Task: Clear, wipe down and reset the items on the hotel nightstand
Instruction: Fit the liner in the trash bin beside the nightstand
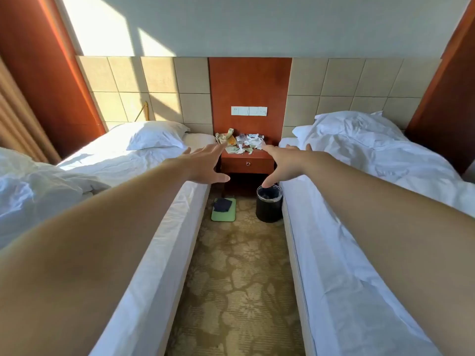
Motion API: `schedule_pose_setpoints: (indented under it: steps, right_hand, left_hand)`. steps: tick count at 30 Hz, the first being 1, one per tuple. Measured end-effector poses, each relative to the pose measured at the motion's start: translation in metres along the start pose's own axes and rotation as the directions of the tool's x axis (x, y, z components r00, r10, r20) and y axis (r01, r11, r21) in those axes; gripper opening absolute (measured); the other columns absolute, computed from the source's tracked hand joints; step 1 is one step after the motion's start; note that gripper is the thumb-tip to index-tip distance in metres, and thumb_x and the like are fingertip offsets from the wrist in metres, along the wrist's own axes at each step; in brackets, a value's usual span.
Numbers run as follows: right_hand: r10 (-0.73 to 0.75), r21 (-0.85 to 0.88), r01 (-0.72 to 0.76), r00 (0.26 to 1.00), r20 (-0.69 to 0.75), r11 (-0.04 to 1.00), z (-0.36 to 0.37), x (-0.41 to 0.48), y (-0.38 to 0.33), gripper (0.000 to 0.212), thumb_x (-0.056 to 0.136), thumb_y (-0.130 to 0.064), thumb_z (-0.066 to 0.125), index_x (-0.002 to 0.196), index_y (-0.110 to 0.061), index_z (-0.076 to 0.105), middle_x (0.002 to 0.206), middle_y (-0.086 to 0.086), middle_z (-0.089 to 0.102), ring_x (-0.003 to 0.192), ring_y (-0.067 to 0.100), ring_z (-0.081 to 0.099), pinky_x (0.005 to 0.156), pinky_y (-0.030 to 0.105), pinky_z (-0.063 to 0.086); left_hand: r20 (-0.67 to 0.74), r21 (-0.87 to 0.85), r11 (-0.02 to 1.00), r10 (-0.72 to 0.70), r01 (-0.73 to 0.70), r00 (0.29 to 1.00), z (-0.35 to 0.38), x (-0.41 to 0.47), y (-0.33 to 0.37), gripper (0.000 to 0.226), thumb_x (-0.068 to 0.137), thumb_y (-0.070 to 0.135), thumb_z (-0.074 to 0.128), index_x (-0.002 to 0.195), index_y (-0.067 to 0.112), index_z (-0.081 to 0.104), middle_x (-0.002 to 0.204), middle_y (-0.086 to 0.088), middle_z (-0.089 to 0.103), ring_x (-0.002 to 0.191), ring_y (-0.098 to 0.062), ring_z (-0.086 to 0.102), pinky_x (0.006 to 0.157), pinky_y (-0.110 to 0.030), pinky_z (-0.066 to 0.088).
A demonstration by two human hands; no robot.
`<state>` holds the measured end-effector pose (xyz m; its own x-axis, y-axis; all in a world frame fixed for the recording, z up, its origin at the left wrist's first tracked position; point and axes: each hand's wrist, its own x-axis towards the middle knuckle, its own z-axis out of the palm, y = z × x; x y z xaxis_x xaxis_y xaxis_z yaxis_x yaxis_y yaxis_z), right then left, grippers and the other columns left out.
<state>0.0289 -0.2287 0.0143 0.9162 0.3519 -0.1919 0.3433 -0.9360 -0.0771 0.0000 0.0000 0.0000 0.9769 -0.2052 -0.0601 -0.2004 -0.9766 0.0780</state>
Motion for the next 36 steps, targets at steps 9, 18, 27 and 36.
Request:
schedule_pose_setpoints:
  steps: [9, 18, 27, 36]
  right_hand:
    - [0.029, -0.047, -0.028, 0.999, 0.02, 0.998, -0.008, 0.075, 0.005, 0.112, 0.076, -0.055, 0.073, 0.153, -0.034, -0.006, 0.161, 0.001, 0.019, 0.149, 0.03, 0.005, 0.114, 0.065, 0.002]
    - [0.054, -0.046, -0.051, 0.997, 0.061, 0.998, -0.05, 0.198, -0.009, 0.109, 0.079, -0.056, 0.071, 0.154, -0.033, -0.004, 0.161, 0.003, 0.02, 0.144, 0.032, 0.025, 0.113, 0.053, 0.019]
    - [0.068, -0.023, -0.066, 0.994, 0.089, 0.998, -0.063, 0.308, -0.007, 0.105, 0.081, -0.055, 0.069, 0.154, -0.033, -0.004, 0.162, 0.004, 0.017, 0.145, 0.033, 0.024, 0.116, 0.057, 0.019]
    - [0.036, -0.018, -0.035, 0.993, 0.11, 0.999, -0.079, 0.411, 0.042, 0.105, 0.08, -0.054, 0.07, 0.154, -0.029, 0.0, 0.161, 0.002, 0.021, 0.143, 0.03, 0.028, 0.114, 0.05, 0.03]
  left_hand:
    - [0.033, 0.051, 0.998, -0.021, 0.019, 0.999, 0.002, 0.069, -0.031, 0.092, 0.092, 0.056, 0.054, 0.155, 0.03, -0.008, 0.164, -0.002, -0.005, 0.151, -0.026, 0.001, 0.118, -0.061, -0.002]
    - [0.147, -0.078, 0.997, 0.021, -0.01, 0.989, -0.015, 0.189, -0.112, 0.099, 0.089, 0.055, 0.059, 0.152, 0.036, -0.015, 0.164, 0.0, -0.006, 0.147, -0.032, 0.021, 0.116, -0.06, 0.016]
    - [0.082, 0.091, 0.996, 0.016, -0.023, 0.997, -0.023, 0.287, -0.159, 0.092, 0.09, 0.06, 0.053, 0.155, 0.033, -0.006, 0.164, -0.001, -0.006, 0.151, -0.027, -0.003, 0.117, -0.062, -0.003]
    - [0.076, -0.025, 0.998, 0.051, -0.05, 0.996, -0.019, 0.393, -0.176, 0.096, 0.088, 0.055, 0.06, 0.154, 0.031, -0.006, 0.163, -0.005, 0.005, 0.145, -0.033, 0.024, 0.113, -0.062, 0.022]
